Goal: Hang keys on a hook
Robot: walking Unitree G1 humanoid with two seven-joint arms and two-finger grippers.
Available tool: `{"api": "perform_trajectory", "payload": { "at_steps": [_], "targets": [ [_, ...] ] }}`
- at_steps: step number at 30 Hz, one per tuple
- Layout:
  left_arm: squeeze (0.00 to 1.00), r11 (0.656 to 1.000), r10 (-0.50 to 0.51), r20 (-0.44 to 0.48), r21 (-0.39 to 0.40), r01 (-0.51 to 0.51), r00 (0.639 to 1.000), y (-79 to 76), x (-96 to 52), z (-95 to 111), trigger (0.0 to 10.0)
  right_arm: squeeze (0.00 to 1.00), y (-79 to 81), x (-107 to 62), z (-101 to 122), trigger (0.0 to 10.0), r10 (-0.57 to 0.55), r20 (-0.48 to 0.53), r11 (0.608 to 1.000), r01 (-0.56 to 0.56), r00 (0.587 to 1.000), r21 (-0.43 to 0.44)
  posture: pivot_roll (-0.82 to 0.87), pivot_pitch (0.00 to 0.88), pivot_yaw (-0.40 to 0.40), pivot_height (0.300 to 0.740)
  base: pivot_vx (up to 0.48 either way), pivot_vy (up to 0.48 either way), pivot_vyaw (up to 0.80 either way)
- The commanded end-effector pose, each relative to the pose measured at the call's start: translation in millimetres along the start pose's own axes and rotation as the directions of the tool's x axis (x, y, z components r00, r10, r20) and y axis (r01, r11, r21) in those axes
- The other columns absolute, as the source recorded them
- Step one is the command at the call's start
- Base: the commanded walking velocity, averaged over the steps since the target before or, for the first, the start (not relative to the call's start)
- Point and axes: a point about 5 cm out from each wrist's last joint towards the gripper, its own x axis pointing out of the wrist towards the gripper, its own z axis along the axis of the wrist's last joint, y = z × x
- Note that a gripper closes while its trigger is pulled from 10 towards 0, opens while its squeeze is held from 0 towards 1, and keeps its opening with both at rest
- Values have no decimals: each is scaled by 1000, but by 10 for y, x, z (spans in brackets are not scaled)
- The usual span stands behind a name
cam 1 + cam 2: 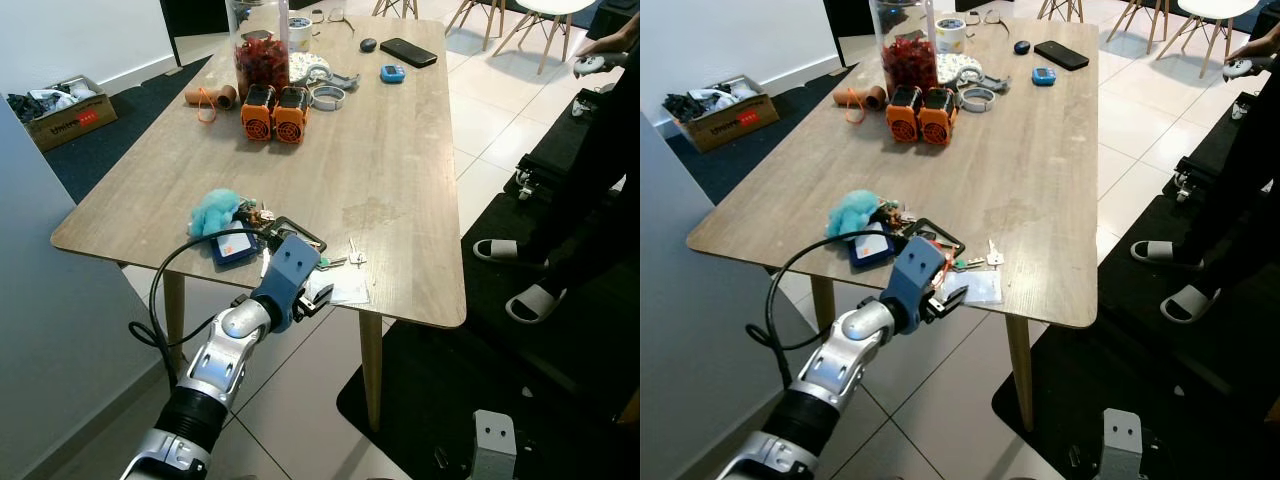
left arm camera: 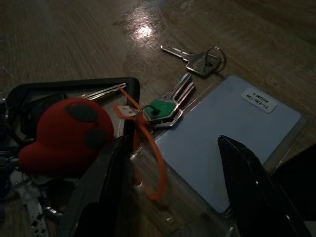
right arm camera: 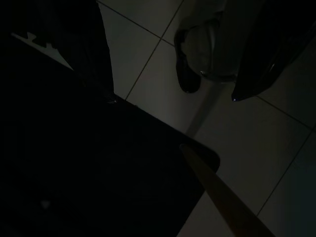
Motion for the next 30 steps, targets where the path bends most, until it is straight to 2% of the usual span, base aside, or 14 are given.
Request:
{"api": "perform_trajectory", "payload": {
  "at_steps": [1, 6, 7, 8, 10, 11, 12, 14, 15, 17, 18, 19, 20, 30],
  "targets": [
    [0, 1000, 8, -39, -6, -9, 999, 39, -48, -89, 6235, 0, -13, -12, -48, 10000, -8, -26, 1000, 9, 1000, 4, 24, 82, 8, 740, 0, 0, 0],
    [0, 1000, 11, -42, -4, -11, 999, 53, -49, -90, 7490, 0, -16, -10, -44, 10000, -9, -26, 1000, 9, 1000, 5, 23, 81, 8, 740, 0, 0, 0],
    [0, 1000, 12, -44, -2, -12, 999, 63, -51, -91, 5686, 0, -17, -10, -43, 10000, -10, -26, 1000, 10, 1000, 5, 23, 80, 8, 740, 0, 0, 0],
    [0, 1000, 13, -44, -2, -14, 999, 75, -54, -91, 1686, 0, -18, -9, -43, 10000, -10, -27, 1000, 10, 1000, 5, 23, 78, 8, 740, 0, 0, 0],
    [0, 1000, 15, -45, -1, -15, 999, 90, -58, -90, 1059, 0, -18, -8, -42, 10000, -10, -27, 1000, 11, 1000, 5, 24, 78, 8, 740, 0, 0, 0],
    [0, 1000, 17, -48, 2, -17, 999, 103, -61, -91, 3176, 0, -18, -7, -40, 10000, -11, -28, 1000, 11, 1000, 5, 24, 77, 7, 740, 0, 0, 0],
    [0, 1000, 18, -51, 4, -18, 999, 116, -66, -95, 7647, 0, -18, -6, -38, 10000, -11, -28, 1000, 11, 1000, 4, 24, 77, 7, 740, 0, 0, 0],
    [0, 1000, 18, -55, 7, -18, 998, 133, -77, -103, 7137, 0, -19, -4, -36, 10000, -12, -28, 1000, 12, 1000, 5, 24, 77, 7, 740, 0, 0, 0],
    [0, 1000, 19, -56, 7, -19, 998, 139, -80, -105, 0, 0, -19, -3, -35, 10000, -12, -28, 1000, 12, 1000, 4, 24, 77, 6, 740, 0, 0, 0],
    [0, 1000, 23, -60, 13, -23, 998, 152, -89, -109, 2431, 0, -18, -3, -33, 10000, -11, -28, 1000, 11, 1000, 4, 25, 75, 6, 740, 0, 0, 0],
    [0, 1000, 23, -60, 13, -23, 998, 152, -89, -109, 2431, 0, -18, -3, -33, 10000, -11, -28, 1000, 11, 1000, 4, 25, 75, 6, 740, 0, 0, 0],
    [0, 1000, 25, -63, 19, -24, 998, 158, -93, -112, 8627, 0, -18, -2, -32, 10000, -11, -28, 1000, 11, 1000, 4, 26, 74, 5, 740, 0, 0, 0],
    [0, 999, 26, -66, 22, -24, 998, 163, -98, -116, 10000, 0, -18, -1, -31, 10000, -10, -28, 1000, 10, 1000, 3, 26, 74, 5, 740, 0, 0, 0],
    [0, 999, 20, -75, 38, -18, 997, 193, -127, -139, 10000, 0, -18, 3, -26, 10000, -7, -29, 1000, 7, 1000, 0, 28, 64, 2, 740, 0, 0, 0]
  ]
}}
